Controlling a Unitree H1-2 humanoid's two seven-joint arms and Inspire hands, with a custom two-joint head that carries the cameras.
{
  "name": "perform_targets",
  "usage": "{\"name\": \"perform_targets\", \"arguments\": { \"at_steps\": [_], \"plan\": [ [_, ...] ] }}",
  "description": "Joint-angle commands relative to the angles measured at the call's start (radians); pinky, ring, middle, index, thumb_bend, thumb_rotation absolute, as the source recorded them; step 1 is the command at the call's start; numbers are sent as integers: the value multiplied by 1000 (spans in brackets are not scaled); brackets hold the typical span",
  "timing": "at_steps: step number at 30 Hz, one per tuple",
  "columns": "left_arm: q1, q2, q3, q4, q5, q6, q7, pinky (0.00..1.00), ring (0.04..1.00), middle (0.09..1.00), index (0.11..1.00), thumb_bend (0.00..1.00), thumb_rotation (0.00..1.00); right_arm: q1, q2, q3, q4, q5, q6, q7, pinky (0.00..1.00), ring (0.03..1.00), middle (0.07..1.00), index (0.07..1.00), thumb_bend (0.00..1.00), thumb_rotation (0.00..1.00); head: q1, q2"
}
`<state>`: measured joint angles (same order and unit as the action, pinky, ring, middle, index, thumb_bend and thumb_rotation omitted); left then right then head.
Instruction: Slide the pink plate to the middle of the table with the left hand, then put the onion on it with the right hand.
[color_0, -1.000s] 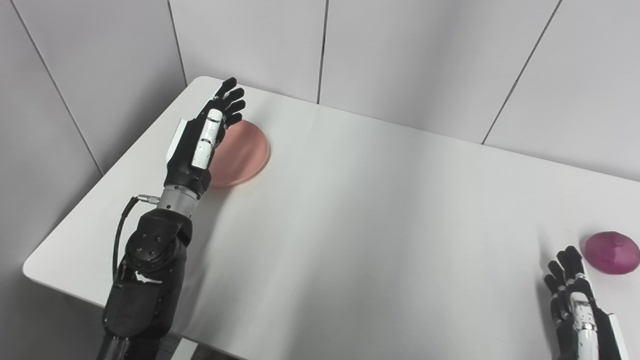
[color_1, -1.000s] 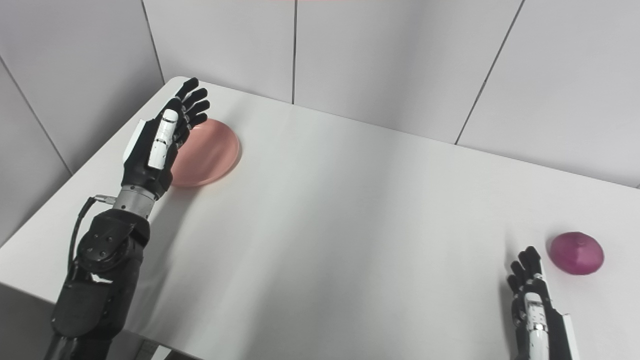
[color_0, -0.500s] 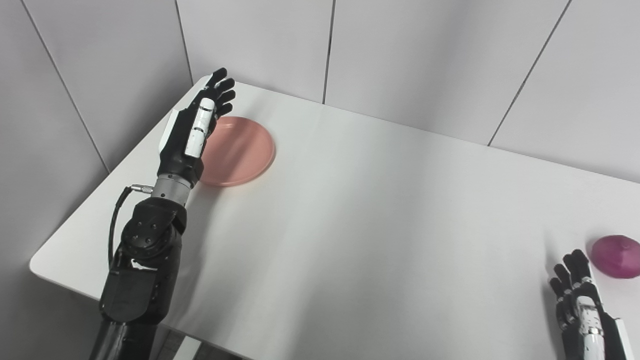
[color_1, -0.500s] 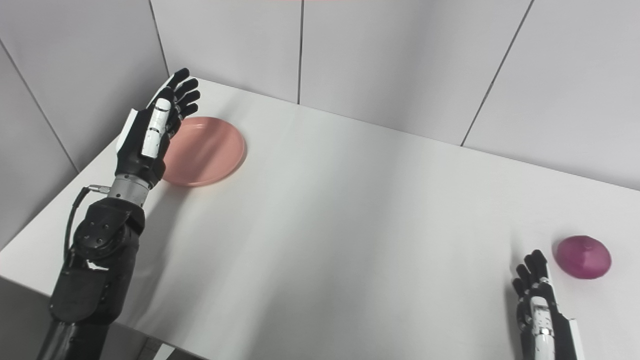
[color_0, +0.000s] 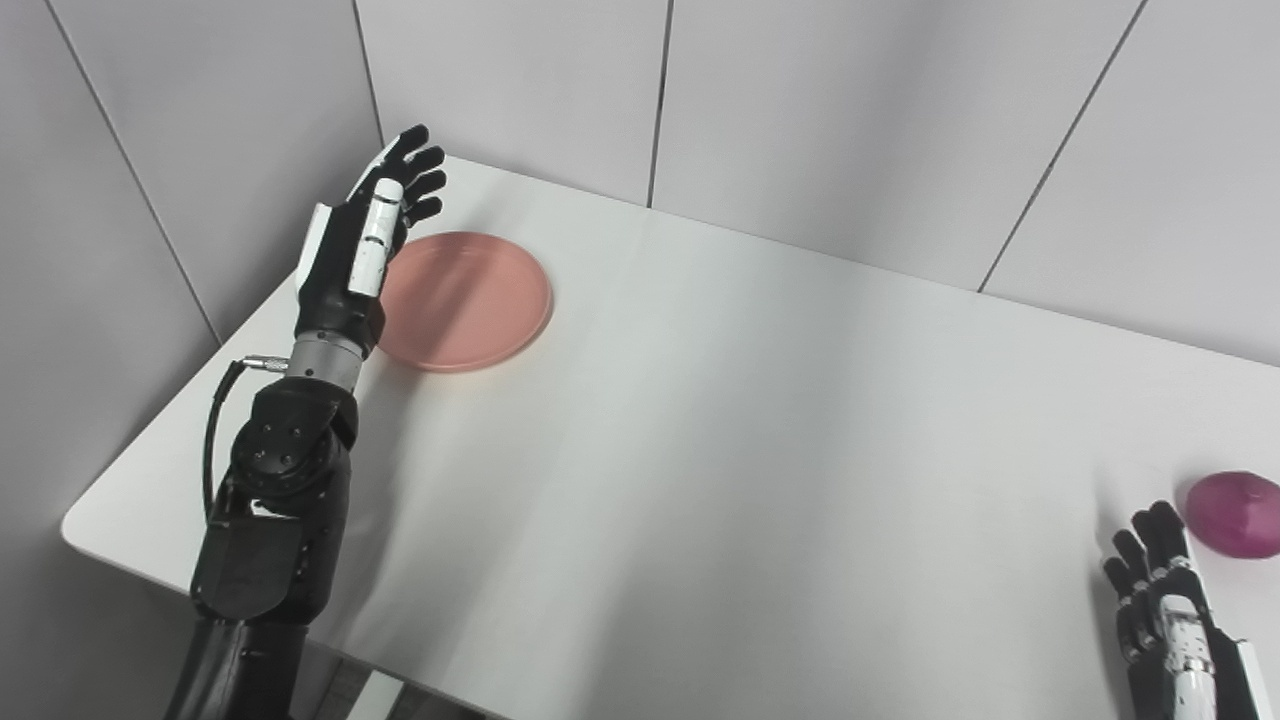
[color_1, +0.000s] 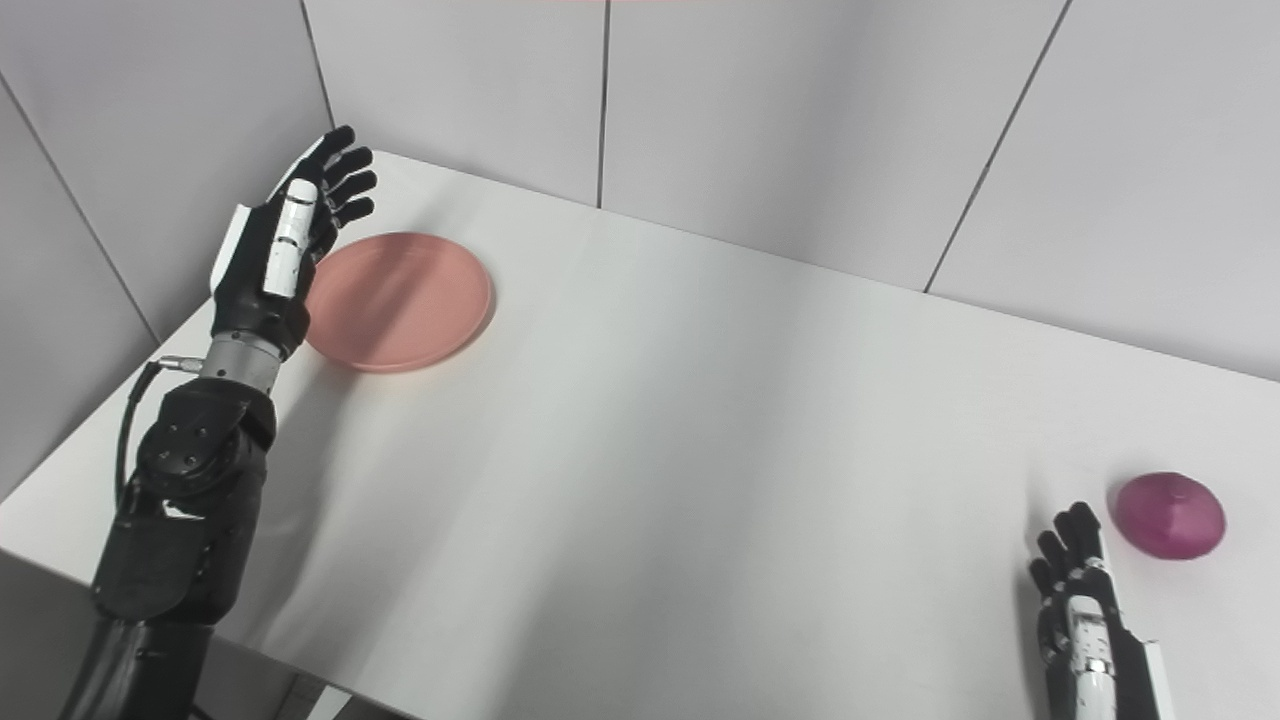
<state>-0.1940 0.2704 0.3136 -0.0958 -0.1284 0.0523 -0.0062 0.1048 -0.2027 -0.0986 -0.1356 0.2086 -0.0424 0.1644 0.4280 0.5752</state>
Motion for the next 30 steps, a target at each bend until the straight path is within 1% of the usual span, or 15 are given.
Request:
{"name": "perform_targets", "arguments": {
  "at_steps": [1, 4, 9, 13, 20, 24, 30],
  "plan": [
    [-46, 36, 11, -18, 5, -44, 9, 846, 871, 871, 847, 405, 1000, -12, -11, -5, -10, 3, -23, 9, 1000, 1000, 1000, 1000, 0, 1000, -1, 2],
    [-57, 41, 15, -8, 1, -49, 10, 848, 867, 868, 842, 399, 1000, -7, -17, -3, -16, -5, -13, 9, 1000, 1000, 1000, 1000, 0, 1000, -1, 1],
    [-71, 51, 16, 10, 6, -42, 13, 851, 870, 872, 846, 404, 1000, -7, -19, -3, -13, 2, -19, 14, 1000, 1000, 1000, 1000, 0, 1000, 11, -5],
    [-81, 56, 15, 34, 3, -48, 15, 856, 872, 873, 847, 409, 1000, -4, -18, -4, -27, 3, 8, 8, 1000, 1000, 1000, 1000, 7, 1000, 22, -11],
    [-82, 51, 22, 55, -3, -59, 23, 860, 870, 870, 848, 392, 1000, -7, -16, -4, -14, -4, -21, 8, 1000, 1000, 1000, 1000, 12, 1000, 29, -18],
    [-84, 55, 20, 83, 10, -81, 24, 854, 865, 865, 840, 389, 1000, -5, -13, -5, -24, -11, -3, -3, 1000, 1000, 1000, 1000, 20, 1000, 42, -23],
    [-87, 56, 19, 96, 15, -83, 29, 848, 866, 868, 846, 397, 1000, -6, -18, -6, -19, 2, -3, 7, 1000, 1000, 1000, 1000, 27, 1000, 46, -27]
  ]
}}
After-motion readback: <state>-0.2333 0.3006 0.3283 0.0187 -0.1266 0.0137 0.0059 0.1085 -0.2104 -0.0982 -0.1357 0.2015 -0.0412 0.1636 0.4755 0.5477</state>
